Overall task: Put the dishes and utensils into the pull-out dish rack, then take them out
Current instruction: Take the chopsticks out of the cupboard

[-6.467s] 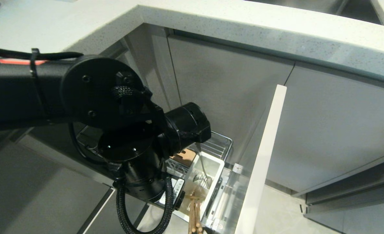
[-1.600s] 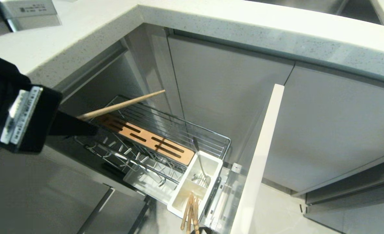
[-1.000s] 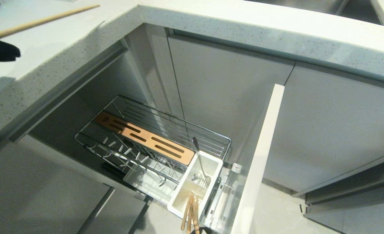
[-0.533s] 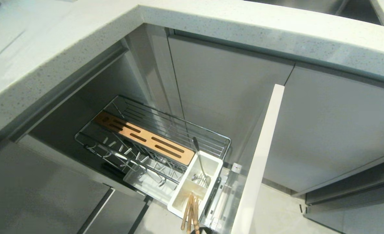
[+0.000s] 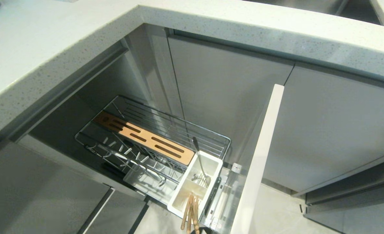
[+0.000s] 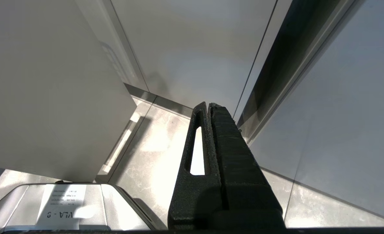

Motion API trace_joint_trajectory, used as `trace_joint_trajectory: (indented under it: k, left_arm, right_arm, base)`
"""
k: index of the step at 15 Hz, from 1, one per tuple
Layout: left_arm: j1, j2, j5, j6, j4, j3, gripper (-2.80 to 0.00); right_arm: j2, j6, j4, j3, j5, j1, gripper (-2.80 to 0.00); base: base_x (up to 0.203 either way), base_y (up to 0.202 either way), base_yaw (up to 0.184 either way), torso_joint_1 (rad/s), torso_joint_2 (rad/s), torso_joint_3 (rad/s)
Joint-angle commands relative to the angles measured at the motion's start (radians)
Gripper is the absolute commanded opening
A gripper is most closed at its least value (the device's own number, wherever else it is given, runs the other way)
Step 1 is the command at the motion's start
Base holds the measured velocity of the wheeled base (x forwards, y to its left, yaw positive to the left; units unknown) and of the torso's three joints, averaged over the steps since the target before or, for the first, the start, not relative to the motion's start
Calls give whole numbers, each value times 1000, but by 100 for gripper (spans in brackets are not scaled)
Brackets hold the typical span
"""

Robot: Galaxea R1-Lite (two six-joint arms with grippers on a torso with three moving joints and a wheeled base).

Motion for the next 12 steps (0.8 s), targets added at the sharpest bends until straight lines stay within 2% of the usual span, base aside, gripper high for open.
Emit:
trace_joint_trajectory:
  k: [1,3,4,5,6,8,12]
  left_arm:
    - [184,-72,-2,-46,-56,96,-280]
    - [331,-110,-47,-126,-72,150,-280]
    - [372,-122,-124,-165,-30,163,-280]
    - [377,-116,-187,-178,49,160,-280]
    - [376,-94,-238,-182,89,148,-280]
    - [372,-51,-380,-184,157,124,-280]
    - [324,50,-559,-201,226,83,-280]
  right_arm:
    - [0,0,0,2,0,0,-280]
    - [0,0,0,2,0,0,-280]
    - [0,0,0,2,0,0,-280]
    - [0,0,0,2,0,0,-280]
    - [0,0,0,2,0,0,-280]
    - [0,0,0,2,0,0,-280]
    - [0,0,0,2,0,0,-280]
  base:
    - [0,0,0,0,0,0]
    - [0,0,0,0,0,0]
    - [0,0,0,0,0,0]
    - [0,0,0,0,0,0]
    - [0,0,0,0,0,0]
    - [0,0,0,0,0,0]
    - [0,0,0,0,0,0]
